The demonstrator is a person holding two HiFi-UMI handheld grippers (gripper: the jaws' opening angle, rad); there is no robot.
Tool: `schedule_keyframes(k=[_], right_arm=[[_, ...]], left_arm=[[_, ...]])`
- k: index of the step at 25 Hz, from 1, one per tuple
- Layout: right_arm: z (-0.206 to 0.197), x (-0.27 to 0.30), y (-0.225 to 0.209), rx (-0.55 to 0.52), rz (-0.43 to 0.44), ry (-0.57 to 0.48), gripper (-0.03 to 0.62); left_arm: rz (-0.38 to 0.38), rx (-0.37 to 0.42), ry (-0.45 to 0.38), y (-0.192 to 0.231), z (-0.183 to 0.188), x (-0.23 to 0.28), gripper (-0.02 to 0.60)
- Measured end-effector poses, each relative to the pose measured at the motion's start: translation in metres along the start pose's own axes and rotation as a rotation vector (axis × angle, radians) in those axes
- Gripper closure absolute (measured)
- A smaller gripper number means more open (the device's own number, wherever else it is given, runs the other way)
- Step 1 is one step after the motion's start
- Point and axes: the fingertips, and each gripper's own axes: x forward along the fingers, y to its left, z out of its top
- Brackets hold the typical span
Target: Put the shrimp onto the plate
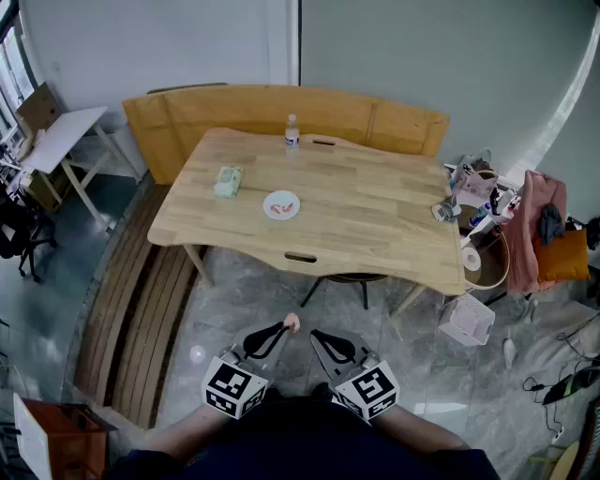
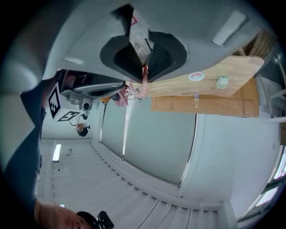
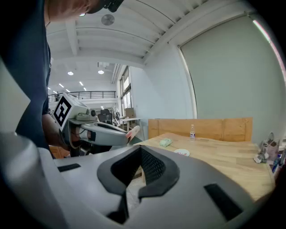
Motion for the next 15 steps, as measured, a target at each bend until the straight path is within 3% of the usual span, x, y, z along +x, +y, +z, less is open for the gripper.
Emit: schedule_keyframes(k=[15], right_arm=[[-0.0012, -0.0006, -0.0012, 0.016, 0.015, -0.001, 0.585]], left_arm=[[0.023, -0.005, 0.006, -0.0024, -0.0018, -0.0024, 0.538]])
